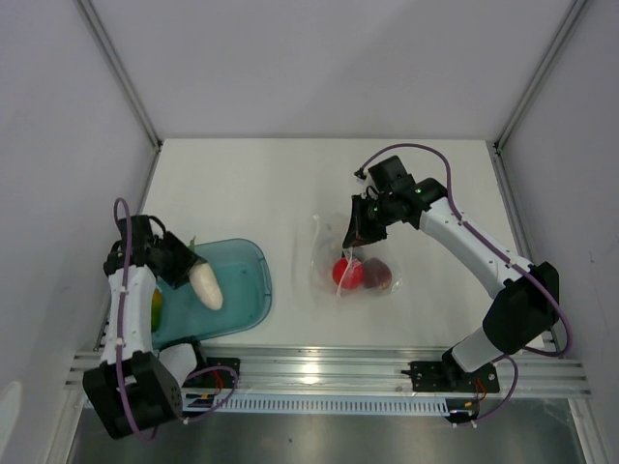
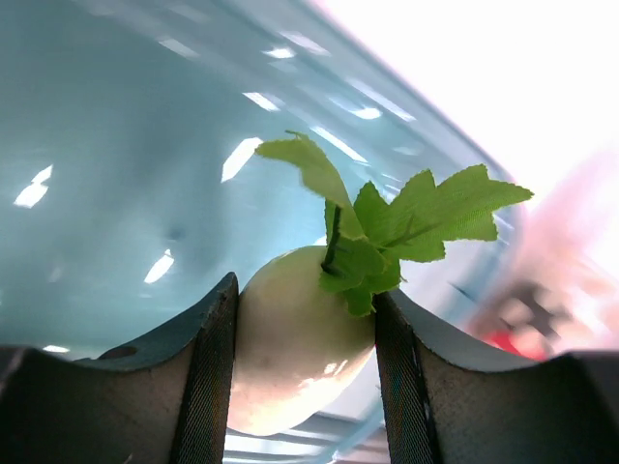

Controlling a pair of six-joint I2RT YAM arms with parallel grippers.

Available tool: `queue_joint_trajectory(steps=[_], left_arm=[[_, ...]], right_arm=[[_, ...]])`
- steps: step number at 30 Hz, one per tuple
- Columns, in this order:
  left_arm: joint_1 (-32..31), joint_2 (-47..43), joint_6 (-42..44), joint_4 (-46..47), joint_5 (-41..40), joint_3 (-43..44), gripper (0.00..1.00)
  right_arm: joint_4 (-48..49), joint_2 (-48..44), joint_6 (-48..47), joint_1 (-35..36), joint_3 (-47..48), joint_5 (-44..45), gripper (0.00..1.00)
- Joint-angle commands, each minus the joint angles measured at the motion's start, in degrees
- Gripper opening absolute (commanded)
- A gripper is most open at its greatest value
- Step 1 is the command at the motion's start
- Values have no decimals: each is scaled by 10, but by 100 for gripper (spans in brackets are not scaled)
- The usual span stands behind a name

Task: Place the food in the zip-top bag and seal the zipper
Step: Pick up the fake vegetable from the bin, then place the fake vegetable in the zipper food storage bag.

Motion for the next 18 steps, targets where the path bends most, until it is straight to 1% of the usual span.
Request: queue_joint_trajectory(steps=[1, 3, 4, 6, 11, 13, 14, 16, 17, 18], left_arm=[[-1, -60, 14, 21, 119, 19, 0], [-21, -53, 9, 8, 127, 40, 1], [-27, -49, 7, 16, 156, 40, 1], [-46, -47, -8, 28, 184, 40, 1], [-105, -28, -64, 92, 261, 41, 1], [-126, -17, -80, 112, 268, 60, 1], [-150, -13, -94, 121, 274, 65, 1], [-174, -4, -108, 137, 274, 94, 1], [-204, -3, -124, 145, 273, 100, 1], [-215, -2, -132, 159, 267, 112, 1]], right_arm=[[18, -6, 7, 4, 9, 2, 0], [19, -6, 8, 3, 10, 1, 0], [19, -6, 8, 4, 12, 1, 0], [18, -7, 7, 6, 14, 1, 0], [13, -6, 8, 6, 24, 2, 0], [12, -6, 8, 7, 26, 3, 0], [10, -7, 9, 7, 28, 3, 0], [9, -7, 10, 8, 28, 5, 0], [8, -8, 9, 9, 28, 5, 0], [8, -8, 10, 9, 29, 5, 0]])
